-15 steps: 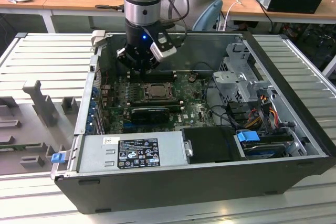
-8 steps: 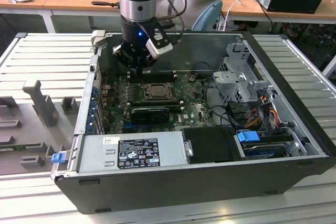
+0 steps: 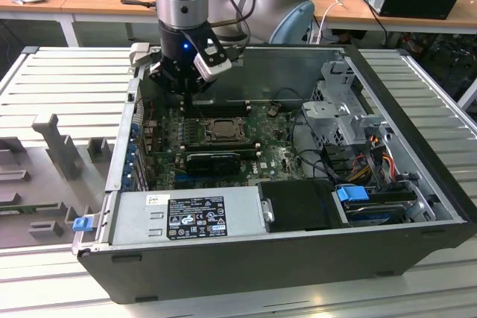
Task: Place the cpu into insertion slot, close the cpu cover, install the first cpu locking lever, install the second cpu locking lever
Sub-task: 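Install the first cpu locking lever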
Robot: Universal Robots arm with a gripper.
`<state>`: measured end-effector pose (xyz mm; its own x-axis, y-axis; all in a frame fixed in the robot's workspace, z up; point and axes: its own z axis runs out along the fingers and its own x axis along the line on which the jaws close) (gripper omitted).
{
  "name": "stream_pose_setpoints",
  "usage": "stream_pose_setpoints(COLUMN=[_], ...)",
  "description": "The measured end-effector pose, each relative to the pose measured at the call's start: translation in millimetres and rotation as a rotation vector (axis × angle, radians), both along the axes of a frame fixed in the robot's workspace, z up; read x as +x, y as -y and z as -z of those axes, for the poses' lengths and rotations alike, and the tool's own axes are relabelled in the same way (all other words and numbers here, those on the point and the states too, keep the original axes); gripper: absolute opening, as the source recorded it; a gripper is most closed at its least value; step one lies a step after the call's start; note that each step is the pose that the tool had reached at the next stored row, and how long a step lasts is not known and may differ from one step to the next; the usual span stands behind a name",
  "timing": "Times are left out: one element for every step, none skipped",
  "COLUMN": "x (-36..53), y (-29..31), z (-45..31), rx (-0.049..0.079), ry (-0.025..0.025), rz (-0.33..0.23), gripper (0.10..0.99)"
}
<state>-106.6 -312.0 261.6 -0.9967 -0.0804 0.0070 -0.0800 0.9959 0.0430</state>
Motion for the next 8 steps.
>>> stream_pose_setpoints(x=[-0.3, -0.6, -0.8, -1.0, -1.2, -1.8, -2.1, -2.2], y=[-1.4, -3.8, -5.3, -6.9, -8.4, -10.9, -12.9, -15.1], z=[0.4, 1.2, 1.6, 2.3, 2.9, 3.9, 5.0, 6.2], rx=[0.0, 0.0, 0.0, 0.0, 0.0, 0.0, 0.0, 0.0], ry=[0.0001, 0.0002, 0.0, 0.0001, 0.0002, 0.0, 0.0, 0.0001], rz=[0.0, 0.0, 0.0, 0.001, 0.001, 0.001, 0.001, 0.001], gripper=[0.106, 0.106, 0.106, 0.106, 0.106, 0.106, 0.106, 0.106])
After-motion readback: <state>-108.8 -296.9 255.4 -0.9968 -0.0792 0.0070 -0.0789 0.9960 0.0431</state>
